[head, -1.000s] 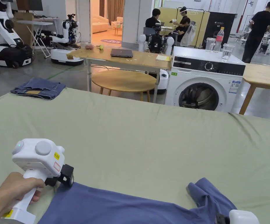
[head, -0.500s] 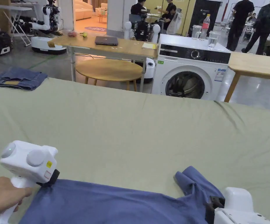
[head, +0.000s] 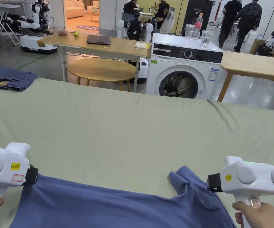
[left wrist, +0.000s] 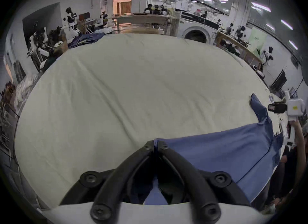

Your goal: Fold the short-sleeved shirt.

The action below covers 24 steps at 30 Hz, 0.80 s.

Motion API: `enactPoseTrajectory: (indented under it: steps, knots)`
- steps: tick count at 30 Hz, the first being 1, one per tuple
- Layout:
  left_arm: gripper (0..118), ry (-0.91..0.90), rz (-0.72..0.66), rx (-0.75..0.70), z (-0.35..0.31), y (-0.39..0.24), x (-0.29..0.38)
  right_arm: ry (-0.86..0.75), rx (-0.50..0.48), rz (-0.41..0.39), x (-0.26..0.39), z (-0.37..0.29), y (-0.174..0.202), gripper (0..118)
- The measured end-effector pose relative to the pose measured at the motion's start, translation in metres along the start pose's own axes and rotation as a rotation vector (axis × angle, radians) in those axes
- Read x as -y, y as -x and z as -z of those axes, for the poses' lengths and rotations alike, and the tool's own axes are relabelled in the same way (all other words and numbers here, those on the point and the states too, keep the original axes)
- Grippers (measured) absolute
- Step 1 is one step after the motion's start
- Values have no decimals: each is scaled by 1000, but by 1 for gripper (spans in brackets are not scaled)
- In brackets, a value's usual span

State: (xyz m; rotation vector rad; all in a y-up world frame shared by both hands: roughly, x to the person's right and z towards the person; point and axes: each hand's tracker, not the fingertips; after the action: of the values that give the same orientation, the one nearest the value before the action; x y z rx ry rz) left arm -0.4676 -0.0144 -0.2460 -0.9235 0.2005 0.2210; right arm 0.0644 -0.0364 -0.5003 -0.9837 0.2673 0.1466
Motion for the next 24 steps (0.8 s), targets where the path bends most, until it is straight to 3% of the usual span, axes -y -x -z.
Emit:
enactPoseTrajectory:
  steps: [5,9,10,11,12,13,18,24]
  knots:
    - [0,-5,0,0,-4,-1,5,117,-101,46,-9,40,-5,58]
    - [0,0,0,-4,-3,-2,8,128,-60,-10,-6,50,4,56]
    - [0,2,2,-3,-3,-3,9,118,-51,-18,-4,47,6,50]
    - [0,1,5,-8,-3,-5,10,106,-49,-41,-2,43,10,37]
    - [0,1,7,-11,-3,-6,11,98,-42,-71,0,41,13,8]
    - [0,3,7,-8,-2,-6,11,99,-32,-89,1,40,15,0]
    - [0,-3,1,-3,-10,-7,17,37,-105,-34,13,6,4,0]
    - [0,-61,-21,29,-46,-2,26,-119,-105,-33,36,-76,2,0]
